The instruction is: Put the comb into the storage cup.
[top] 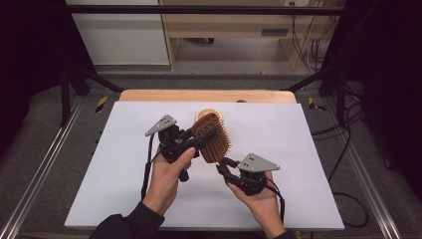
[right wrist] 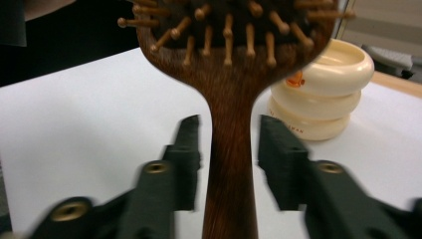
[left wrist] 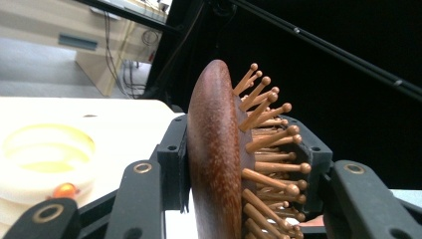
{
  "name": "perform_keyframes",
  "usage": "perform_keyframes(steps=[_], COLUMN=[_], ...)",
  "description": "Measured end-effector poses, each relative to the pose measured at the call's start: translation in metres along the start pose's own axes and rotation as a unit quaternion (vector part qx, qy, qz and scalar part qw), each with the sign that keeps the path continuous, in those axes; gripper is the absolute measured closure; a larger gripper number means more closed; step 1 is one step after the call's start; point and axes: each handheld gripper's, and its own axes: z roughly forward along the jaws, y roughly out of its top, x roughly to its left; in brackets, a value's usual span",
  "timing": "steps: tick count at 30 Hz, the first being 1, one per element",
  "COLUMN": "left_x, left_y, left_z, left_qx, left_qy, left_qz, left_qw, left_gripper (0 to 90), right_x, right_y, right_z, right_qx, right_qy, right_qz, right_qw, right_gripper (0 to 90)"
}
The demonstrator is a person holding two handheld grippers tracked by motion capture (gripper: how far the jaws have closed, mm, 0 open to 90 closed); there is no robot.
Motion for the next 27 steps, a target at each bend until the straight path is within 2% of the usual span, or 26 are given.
perform_keyframes(steps=[2,4,5,7,8,9,11,18,22,27], left_x=[0.001,0.003,0.004,0.005,0.005,0.005,0.006,0.010,0.012,0.012], left_y=[0.002,0.003,0.004,0.004,0.005,0.006,0.009,0.014,0.019,0.026], left_z=[-0.002,-0.003,-0.003,-0.005,-0.006,-0.007,-0.012,-0.020,-0.024,-0.028], left_qx=[-0.003,-0.010,-0.013,-0.018,-0.020,-0.023,-0.028,-0.032,-0.038,-0.041], left_qy=[0.005,0.003,0.004,0.011,0.014,0.016,0.024,0.034,0.038,0.046], left_qz=[0.000,-0.006,-0.004,0.002,0.005,0.004,0.008,0.012,0.011,0.017], left_qw=[1.0000,0.9999,0.9999,0.9998,0.9997,0.9996,0.9993,0.9989,0.9985,0.9979], left_gripper=[51.7,51.7,51.7,51.7,51.7,51.7,51.7,51.8,51.8,51.8], right_x=[-0.002,-0.004,-0.006,-0.007,-0.009,-0.009,-0.012,-0.021,-0.027,-0.033], right_y=[-0.001,-0.002,-0.004,-0.004,-0.005,-0.005,-0.009,-0.016,-0.019,-0.024], right_z=[-0.002,-0.005,-0.008,-0.009,-0.012,-0.012,-0.016,-0.019,-0.021,-0.026], right_qx=[-0.005,-0.009,-0.014,-0.017,-0.025,-0.025,-0.032,-0.048,-0.034,-0.029], right_qy=[-0.007,-0.011,-0.009,-0.007,-0.012,-0.012,-0.033,-0.044,-0.047,-0.056], right_qz=[0.011,0.015,0.021,0.022,0.015,0.015,0.006,0.007,0.019,0.031], right_qw=[0.9999,0.9998,0.9996,0.9996,0.9995,0.9995,0.9989,0.9979,0.9981,0.9975], right_gripper=[48.6,44.3,38.2,35.9,30.5,30.5,26.0,20.2,11.8,9.6])
